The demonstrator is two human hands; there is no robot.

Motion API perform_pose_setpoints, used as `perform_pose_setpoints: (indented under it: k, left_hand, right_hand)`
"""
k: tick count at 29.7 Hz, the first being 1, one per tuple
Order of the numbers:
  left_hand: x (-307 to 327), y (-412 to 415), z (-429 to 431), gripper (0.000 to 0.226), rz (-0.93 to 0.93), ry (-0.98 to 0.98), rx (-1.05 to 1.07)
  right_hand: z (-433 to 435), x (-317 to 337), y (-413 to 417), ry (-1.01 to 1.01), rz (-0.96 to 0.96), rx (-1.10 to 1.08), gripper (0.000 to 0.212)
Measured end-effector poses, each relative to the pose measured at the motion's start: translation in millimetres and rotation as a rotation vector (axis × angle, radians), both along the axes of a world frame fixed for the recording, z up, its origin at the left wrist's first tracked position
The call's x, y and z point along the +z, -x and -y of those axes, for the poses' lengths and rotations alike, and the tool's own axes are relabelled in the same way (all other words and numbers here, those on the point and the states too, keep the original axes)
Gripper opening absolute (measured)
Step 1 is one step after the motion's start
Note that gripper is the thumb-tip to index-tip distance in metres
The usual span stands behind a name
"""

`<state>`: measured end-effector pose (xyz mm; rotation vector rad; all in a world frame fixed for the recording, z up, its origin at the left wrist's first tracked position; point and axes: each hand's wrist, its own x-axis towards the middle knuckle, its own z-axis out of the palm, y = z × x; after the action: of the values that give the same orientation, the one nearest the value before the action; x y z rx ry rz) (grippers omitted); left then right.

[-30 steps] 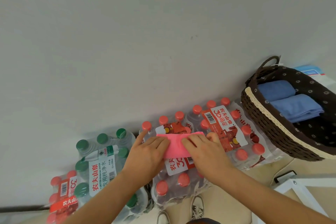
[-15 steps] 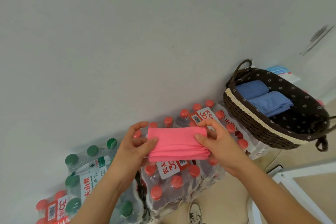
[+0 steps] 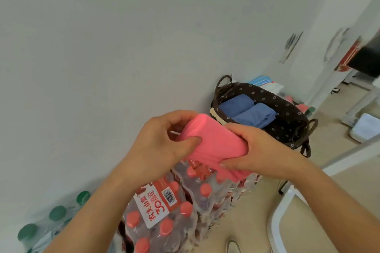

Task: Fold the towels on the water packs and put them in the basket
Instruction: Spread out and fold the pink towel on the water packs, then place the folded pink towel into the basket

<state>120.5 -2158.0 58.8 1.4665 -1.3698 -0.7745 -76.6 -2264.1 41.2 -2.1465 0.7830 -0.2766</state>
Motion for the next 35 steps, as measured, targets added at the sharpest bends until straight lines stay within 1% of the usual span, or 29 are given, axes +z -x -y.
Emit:
perform_pose_setpoints:
  k: [3,5,7,9,11,12,13,15,16,17,18,19,21,22,23,25,27,29,32,35]
  left_hand:
    - [0.6,18.5,35.8,0.043,-0.050,0.020,-0.014]
    - [-3.6,38.0,64.2,0.047,-0.020,0.033,-0.009]
    - [-8.4,60.5,94.4,0.048,0.028,0.061,0.026]
    - [-12.5,81.7,123.3,0.047,0.091,0.095,0.075]
    - [-16.7,98.1,149.8,0.046,0.162,0.120,0.117]
    - [-19.8,104.0,161.6,0.045,0.194,0.129,0.135]
    - [-23.4,108.7,171.8,0.045,0.218,0.137,0.156]
    - [-32.5,114.7,187.6,0.044,0.246,0.141,0.199]
    - [-38.2,117.4,193.4,0.044,0.253,0.134,0.212]
    - [-44.2,119.5,198.0,0.044,0.257,0.125,0.210]
    - [-50.5,121.2,201.3,0.045,0.282,0.123,0.191]
    - [-56.5,122.6,203.6,0.046,0.352,0.143,0.148]
    - [-67.7,124.4,206.4,0.045,0.628,0.208,0.008]
    - [-72.2,124.9,207.8,0.043,0.759,0.226,-0.064]
    - [-76.2,124.9,209.7,0.042,0.863,0.225,-0.133]
    - [-81.6,125.7,214.9,0.041,0.993,0.195,-0.267]
    - [-85.7,128.1,221.7,0.039,1.036,0.136,-0.402]
    - [-89.6,130.8,229.6,0.039,1.045,0.063,-0.492]
    - [-94.0,135.7,241.6,0.038,1.039,-0.086,-0.587]
    - [-97.4,139.9,250.3,0.039,1.010,-0.266,-0.660]
  right_hand:
    - [48.4,22.7,36.4,-0.032,-0.050,0.075,0.045]
    - [82.5,29.7,58.1,-0.022,-0.058,0.102,0.043]
    - [119.9,30.1,78.3,-0.059,-0.087,0.117,0.044]
    - [156.9,25.1,96.7,-0.204,-0.106,0.189,0.047]
    - [188.4,17.7,109.7,-0.405,-0.102,0.224,0.051]
    - [201.3,13.4,113.8,-0.466,-0.097,0.227,0.051]
    - [212.7,8.5,115.9,-0.477,-0.094,0.222,0.049]
    - [229.8,-1.5,115.3,-0.395,-0.104,0.207,0.046]
    - [236.1,-6.7,114.2,-0.302,-0.130,0.212,0.044]
    - [242.1,-12.5,113.5,-0.151,-0.167,0.223,0.042]
    - [247.1,-17.2,113.2,0.050,-0.225,0.237,0.038]
    - [251.4,-21.7,113.2,0.267,-0.290,0.258,0.035]
    - [257.3,-29.4,112.8,0.631,-0.362,0.351,0.033]
    - [259.9,-33.8,112.0,0.737,-0.378,0.426,0.034]
    - [262.0,-38.7,110.7,0.799,-0.386,0.501,0.034]
    - [262.8,-47.8,106.6,0.828,-0.433,0.628,0.030]
    - [262.2,-55.6,101.5,0.803,-0.510,0.695,0.027]
    - [260.7,-60.9,96.4,0.790,-0.580,0.745,0.026]
    - [258.0,-71.9,91.6,0.781,-0.614,0.828,0.030]
    - [256.8,-82.9,86.7,0.713,-0.644,0.875,0.031]
